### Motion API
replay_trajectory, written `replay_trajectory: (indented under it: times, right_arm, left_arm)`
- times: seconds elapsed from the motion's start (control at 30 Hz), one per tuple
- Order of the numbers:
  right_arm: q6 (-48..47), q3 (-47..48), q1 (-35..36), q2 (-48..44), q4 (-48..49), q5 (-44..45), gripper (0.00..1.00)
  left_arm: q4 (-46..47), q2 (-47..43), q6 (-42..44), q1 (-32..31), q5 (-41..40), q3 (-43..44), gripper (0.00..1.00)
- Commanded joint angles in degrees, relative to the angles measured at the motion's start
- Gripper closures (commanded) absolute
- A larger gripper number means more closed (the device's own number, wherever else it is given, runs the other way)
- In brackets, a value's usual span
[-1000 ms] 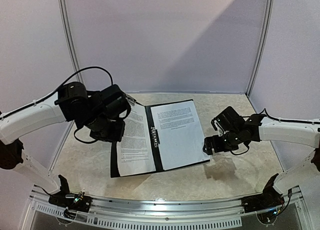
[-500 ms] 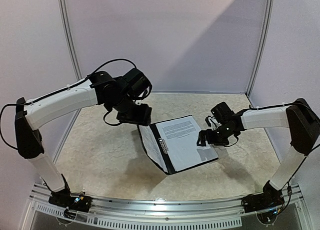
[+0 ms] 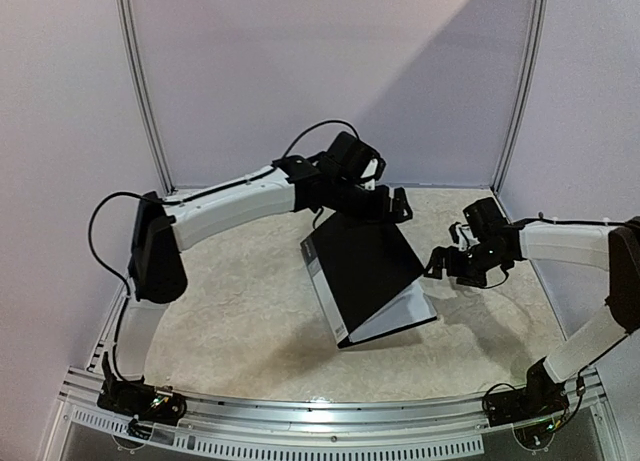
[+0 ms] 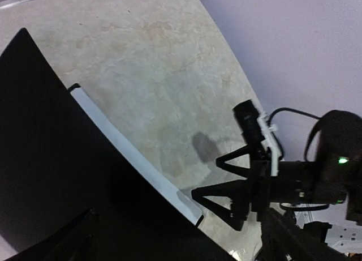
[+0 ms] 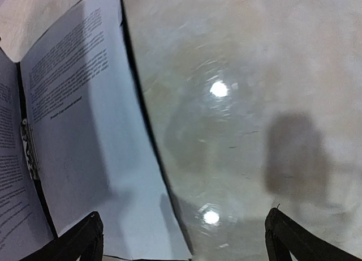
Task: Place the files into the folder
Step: Close the folder with files at the center of the board.
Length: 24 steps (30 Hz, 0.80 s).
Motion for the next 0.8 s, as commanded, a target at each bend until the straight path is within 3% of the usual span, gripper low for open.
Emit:
replay_trajectory:
  times: [0.0,0.13,0.23,0.47,0.63,0.77]
  right_arm:
    - [2.32,-3.32,-1.37,-10.28,-2.78,11.0,0.01]
    - [2.34,-5.87,-2.01,-15.25,-1.88,16.23,0.01]
    - [0.4,-6.81,-2.09,-14.97,-1.16,14.46,0.01]
    - [-1.21,-10.02,-2.07,-7.87,8.86,3.93,0.01]
    - [-0.79,-7.5,-0.64,-0.27,10.46,-0.11,0.01]
    - [-0.06,-4.48,4.37,5.8,9.65,-0.62,0.01]
  left_arm:
    - [2.47,11.99,-0.71,-4.84,3.12,6.82,0.0]
    - [-3.32,18.03,2.01,-6.66,0.99,15.94,0.0]
    - [-3.6,11.87,4.84,-7.56,-3.34,12.22,0.0]
    - [-3.4,-11.43,6.22,-7.7,-16.18,-14.21,0.01]
    - [-4.66,-27.82,3.68,-7.7,-25.21,-36.93,0.01]
    - [-5.15,-37.08,1.12,-7.43,-30.25,-49.5,0.01]
